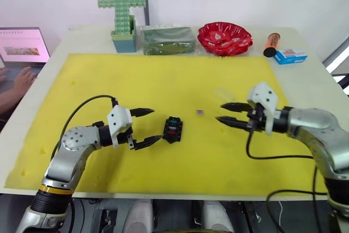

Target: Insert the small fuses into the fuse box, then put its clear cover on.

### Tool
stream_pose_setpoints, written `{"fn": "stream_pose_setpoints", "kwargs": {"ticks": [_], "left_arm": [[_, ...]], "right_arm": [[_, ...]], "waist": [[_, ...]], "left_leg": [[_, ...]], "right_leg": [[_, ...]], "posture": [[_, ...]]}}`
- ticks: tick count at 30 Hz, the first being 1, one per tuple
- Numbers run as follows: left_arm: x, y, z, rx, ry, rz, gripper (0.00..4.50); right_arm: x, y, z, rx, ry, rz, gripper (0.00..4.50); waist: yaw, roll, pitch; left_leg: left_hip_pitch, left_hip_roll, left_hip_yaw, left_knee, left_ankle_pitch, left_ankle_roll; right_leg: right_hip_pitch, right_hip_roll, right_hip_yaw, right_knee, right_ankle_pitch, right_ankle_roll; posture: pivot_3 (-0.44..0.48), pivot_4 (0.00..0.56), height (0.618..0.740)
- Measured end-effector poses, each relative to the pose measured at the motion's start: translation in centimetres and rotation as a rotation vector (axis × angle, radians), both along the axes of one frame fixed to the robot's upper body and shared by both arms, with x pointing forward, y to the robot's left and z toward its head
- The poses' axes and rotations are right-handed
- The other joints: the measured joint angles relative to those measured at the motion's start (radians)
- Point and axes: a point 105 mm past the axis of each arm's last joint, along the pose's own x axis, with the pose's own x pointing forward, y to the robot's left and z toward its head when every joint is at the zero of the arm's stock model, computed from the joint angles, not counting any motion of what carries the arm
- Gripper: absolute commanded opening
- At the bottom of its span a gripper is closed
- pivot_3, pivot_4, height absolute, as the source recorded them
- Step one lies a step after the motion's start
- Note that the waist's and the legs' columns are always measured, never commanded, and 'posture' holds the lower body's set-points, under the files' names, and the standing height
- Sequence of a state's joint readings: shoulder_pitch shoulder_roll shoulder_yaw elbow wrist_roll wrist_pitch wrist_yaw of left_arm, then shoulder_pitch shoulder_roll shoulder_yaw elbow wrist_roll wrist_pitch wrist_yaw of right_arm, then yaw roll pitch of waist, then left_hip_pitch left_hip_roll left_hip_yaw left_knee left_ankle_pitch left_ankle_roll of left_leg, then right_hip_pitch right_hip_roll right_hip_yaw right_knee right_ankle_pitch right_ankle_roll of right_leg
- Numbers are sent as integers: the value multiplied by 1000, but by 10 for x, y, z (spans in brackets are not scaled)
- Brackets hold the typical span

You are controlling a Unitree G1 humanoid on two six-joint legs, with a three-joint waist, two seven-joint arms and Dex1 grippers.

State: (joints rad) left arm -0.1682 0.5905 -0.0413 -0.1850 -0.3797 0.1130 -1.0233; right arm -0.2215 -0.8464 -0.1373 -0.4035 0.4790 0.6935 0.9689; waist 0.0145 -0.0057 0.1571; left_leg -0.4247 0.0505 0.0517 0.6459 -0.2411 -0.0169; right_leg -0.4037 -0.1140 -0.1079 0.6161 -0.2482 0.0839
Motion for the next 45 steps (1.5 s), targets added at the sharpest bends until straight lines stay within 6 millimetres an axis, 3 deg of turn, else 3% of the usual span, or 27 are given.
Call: {"fn": "stream_pose_setpoints", "kwargs": {"ticks": [4, 5, 10, 14, 17, 25, 33, 45], "left_arm": [[0, 1, -1, -1, -4, -2, 4500], [0, 1, -1, -1, -4, -3, 4500], [1, 0, -1, -5, -5, -1, 4500], [0, -5, -1, -12, -5, -12, 4500], [1, -5, -1, -11, -2, -11, 4500], [2, -7, 1, -15, -10, -3, 4500], [1, -8, 1, -24, -11, 12, 4500], [1, -9, 1, -21, -5, 16, 4500]], "right_arm": [[-11, -24, -11, 9, 85, -48, 4433], [-11, -26, -14, 18, 105, -56, 4474], [-7, -24, -14, 91, 152, -80, 4474], [22, 2, -1, 456, 347, -151, 4474], [31, 12, -2, 576, 552, -175, 4474], [44, 16, -21, 651, 907, -236, 4474], [57, 28, -37, 711, 992, -277, 4474], [63, 35, -42, 741, 977, -304, 4474]], "waist": [[-1, 0, 0], [-2, 0, 0], [0, 0, 0], [-3, -2, 0], [4, -1, 0], [-1, 0, 0], [-3, 0, 0], [-5, 0, 0]], "left_leg": [[0, 0, 0, 0, 0, 0], [0, 0, 0, 0, 0, 0], [0, 0, 0, 0, 0, 0], [1, 1, 0, 0, 0, 0], [0, 0, -1, 0, 0, 0], [0, 0, 0, 0, 0, 0], [0, 0, 0, 0, 0, 0], [1, 0, 0, 0, 0, 0]], "right_leg": [[0, 0, 0, 0, 0, 0], [0, 0, 0, 0, 0, 0], [0, 0, 0, 0, 0, 0], [0, 1, 0, 1, 1, -1], [0, 1, 0, 3, 1, -1], [0, 0, 0, 3, 1, -1], [-1, 1, 0, 4, 1, -1], [-1, 1, 0, 5, 2, 0]], "posture": [[0, 150, 740], [0, 150, 740], [0, 150, 740], [0, 150, 740], [0, 150, 740], [0, 150, 740], [0, 150, 740], [0, 150, 740]]}}
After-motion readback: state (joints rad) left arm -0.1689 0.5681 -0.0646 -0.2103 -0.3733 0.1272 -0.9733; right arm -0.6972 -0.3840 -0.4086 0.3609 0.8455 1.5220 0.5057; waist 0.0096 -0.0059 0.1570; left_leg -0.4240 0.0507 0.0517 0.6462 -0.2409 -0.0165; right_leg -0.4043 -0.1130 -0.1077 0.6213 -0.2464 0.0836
